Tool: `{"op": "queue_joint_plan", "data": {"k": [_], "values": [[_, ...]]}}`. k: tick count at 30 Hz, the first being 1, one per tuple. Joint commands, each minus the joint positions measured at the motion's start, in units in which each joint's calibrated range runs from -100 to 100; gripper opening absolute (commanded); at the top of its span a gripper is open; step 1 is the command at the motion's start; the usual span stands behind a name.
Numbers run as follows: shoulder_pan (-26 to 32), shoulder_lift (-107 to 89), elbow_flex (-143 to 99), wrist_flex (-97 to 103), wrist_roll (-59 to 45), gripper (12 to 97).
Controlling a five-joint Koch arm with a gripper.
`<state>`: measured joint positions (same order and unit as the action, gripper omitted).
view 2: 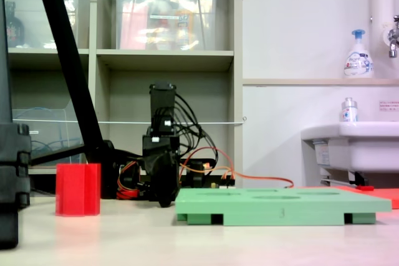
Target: Put the cross columnar block into the corresponding hole
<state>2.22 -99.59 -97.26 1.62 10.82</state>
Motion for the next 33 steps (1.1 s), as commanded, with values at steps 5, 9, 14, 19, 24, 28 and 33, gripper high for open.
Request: {"op": "queue_joint_plan", "data": {"k": [5, 9, 14, 19, 24, 28, 33], "values": [[-3.2, -0.4, -2.7, 2.7, 12.7, 49.3], [-8.6, -0.4, -2.7, 1.4, 16.0, 44.0], [-11.2, -0.4, 24.3, -41.2, 25.4, 41.7], [-11.2, -0.4, 44.4, -63.4, 30.5, 37.9], [-11.7, 6.9, 68.0, -78.5, 31.9, 38.0], [-11.5, 35.6, 98.6, -99.7, 29.8, 58.4], [-11.4, 49.2, 109.3, -101.4, 29.8, 68.6]]}}
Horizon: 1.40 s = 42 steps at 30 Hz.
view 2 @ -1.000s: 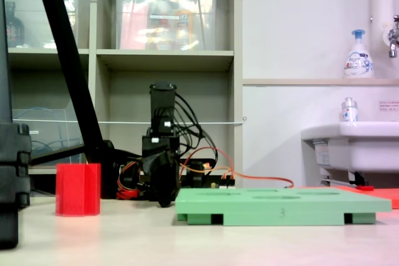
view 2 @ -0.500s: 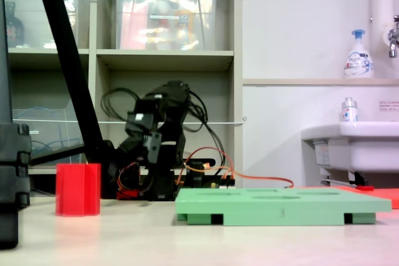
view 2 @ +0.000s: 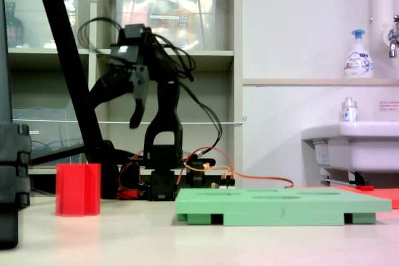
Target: Put the cross columnar block into the corresponding hole
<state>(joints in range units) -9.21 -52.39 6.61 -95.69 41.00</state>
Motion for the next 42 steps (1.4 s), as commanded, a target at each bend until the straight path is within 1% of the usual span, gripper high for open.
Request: {"op": "queue_joint_plan", "data": {"k": [1, 4, 5, 9, 21, 30, 38, 40, 41, 42], "values": [[0.0, 4.8, 6.7, -4.1, -0.4, 72.5], [0.0, 11.6, 7.9, -3.6, -0.4, 83.2], [0.0, 14.3, 8.1, -2.8, -0.5, 85.0], [0.0, 23.1, 10.4, -0.6, -0.6, 87.3], [0.0, 48.6, 23.7, -0.1, -1.1, 87.2], [-0.8, 58.4, 25.4, -0.1, -1.6, 87.0], [-1.2, 63.1, 25.2, -0.2, -1.9, 86.6], [-1.2, 64.1, 25.2, -0.2, -1.9, 85.8], [-1.2, 64.3, 24.8, -0.3, -1.9, 81.9], [-1.2, 64.3, 24.4, -0.3, -1.9, 75.6]]}}
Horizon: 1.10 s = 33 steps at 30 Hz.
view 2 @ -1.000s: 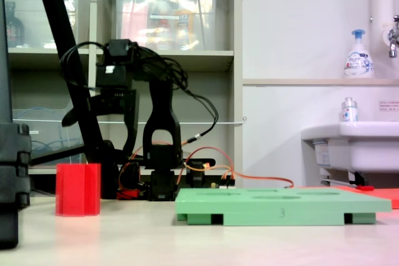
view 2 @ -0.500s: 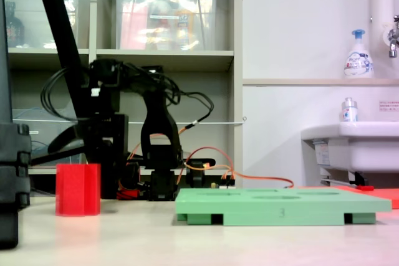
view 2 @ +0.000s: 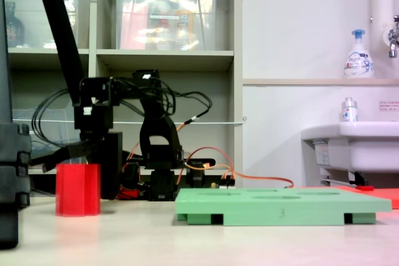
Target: Put the cross columnar block into the corresponding hole
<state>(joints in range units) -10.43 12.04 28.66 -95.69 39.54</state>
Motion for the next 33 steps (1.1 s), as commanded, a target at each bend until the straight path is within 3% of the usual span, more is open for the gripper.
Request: {"op": "queue_joint_plan", "data": {"k": [1, 6, 11, 20, 33], "values": [[0.1, 0.0, 2.1, -0.4, -0.4, 68.6], [-0.1, 2.2, 2.1, -2.6, -0.3, 47.2], [-0.2, 2.2, 2.1, -4.3, -0.2, 38.4], [-0.2, 1.2, 2.2, -4.3, 0.1, 38.1], [3.3, -19.2, 2.5, -4.3, 2.1, 37.1]]}}
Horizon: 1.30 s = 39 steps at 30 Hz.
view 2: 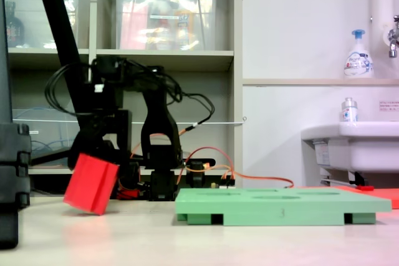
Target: Put the cross columnar block into the corresponding hole
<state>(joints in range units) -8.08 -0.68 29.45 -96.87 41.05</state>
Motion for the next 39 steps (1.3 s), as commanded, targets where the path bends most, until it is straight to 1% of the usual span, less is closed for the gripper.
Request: {"op": "queue_joint_plan", "data": {"k": [1, 7, 11, 17, 23, 28, 39], "values": [[1.5, -8.0, 1.8, -3.1, 1.2, 37.1], [6.1, -16.6, 1.8, -3.1, 5.5, 37.1], [10.5, -20.0, 2.2, -3.1, 9.2, 37.1], [18.0, -20.0, 4.5, -3.1, 15.6, 37.2], [24.4, -15.1, 10.0, -3.1, 21.6, 37.1], [25.5, -12.4, 10.9, -3.1, 22.3, 37.1], [25.1, -9.8, 6.8, -3.1, 22.6, 37.2]]}}
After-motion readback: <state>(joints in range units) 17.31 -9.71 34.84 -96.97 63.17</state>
